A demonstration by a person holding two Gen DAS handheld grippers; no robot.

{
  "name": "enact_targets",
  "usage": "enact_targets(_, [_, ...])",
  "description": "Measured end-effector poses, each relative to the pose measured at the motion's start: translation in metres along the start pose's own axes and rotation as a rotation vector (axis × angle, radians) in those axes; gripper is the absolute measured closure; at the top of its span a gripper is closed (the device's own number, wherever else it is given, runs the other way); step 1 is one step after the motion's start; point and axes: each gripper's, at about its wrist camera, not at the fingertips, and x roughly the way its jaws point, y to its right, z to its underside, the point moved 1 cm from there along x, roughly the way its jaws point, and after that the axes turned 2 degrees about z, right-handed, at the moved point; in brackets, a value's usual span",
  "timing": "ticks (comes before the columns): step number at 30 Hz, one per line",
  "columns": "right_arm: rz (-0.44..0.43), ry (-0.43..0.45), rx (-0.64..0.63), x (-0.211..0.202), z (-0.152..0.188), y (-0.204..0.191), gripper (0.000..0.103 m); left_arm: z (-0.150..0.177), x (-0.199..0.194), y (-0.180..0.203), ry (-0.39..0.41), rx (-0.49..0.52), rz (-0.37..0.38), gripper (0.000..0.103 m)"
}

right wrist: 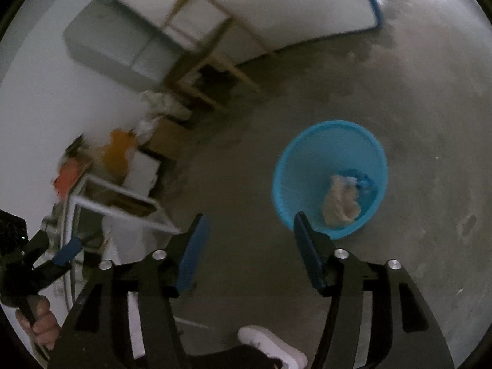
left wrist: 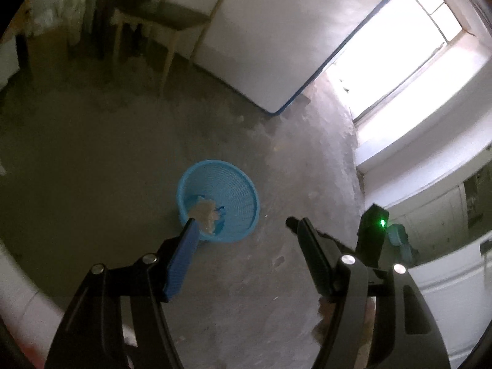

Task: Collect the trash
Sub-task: 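Return both tools to the table toward the green-labelled bottle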

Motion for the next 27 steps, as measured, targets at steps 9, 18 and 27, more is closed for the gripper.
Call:
enact_targets(9, [-0.146,-0.098,-0.191,-0.027,0.063,-0.078,0.028,0.141,-0.177,-0.038,0.194,-0.052,-0.126,0.031])
enact_targets(18, [-0.303,-0.274,-0.453,-0.019,0.134,-0.184,0.026,0.3,-0.311,-0.082,0.46,-0.27,-0.45,0.022])
enact_targets(27, [-0.434,-0.494,-0.611,0.002,0.224,-0.272,0.026,0.382,-0.34,-0.119,0.479,-0.417,-0.536,0.022])
